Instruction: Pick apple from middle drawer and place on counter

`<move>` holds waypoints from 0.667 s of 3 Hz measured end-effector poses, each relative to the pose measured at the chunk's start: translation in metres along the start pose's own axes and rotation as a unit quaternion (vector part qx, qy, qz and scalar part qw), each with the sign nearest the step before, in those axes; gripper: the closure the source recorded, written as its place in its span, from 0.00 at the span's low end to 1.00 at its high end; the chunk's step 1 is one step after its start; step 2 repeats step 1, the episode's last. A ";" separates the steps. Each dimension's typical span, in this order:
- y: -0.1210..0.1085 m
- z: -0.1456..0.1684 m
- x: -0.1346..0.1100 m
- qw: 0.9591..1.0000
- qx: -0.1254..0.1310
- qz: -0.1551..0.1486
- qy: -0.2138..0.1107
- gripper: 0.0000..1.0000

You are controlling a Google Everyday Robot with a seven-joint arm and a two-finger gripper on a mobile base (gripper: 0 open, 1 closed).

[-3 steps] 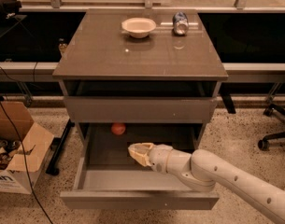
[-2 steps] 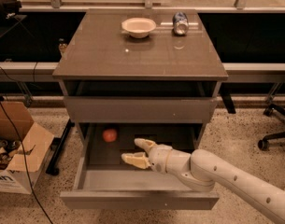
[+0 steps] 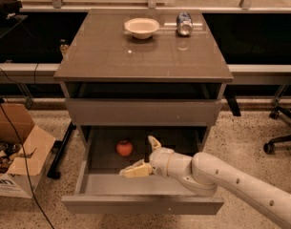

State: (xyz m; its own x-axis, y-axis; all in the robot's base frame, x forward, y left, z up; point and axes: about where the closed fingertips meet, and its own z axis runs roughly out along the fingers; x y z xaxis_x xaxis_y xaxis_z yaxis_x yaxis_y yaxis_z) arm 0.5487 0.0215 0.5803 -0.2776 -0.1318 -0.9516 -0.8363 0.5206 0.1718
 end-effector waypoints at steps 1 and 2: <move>0.000 0.000 0.000 1.000 0.000 0.000 0.000 0.00; 0.000 0.000 0.000 1.000 0.000 0.000 0.000 0.00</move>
Offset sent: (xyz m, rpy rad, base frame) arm 0.0000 0.0000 0.0000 0.0000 0.0000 0.0000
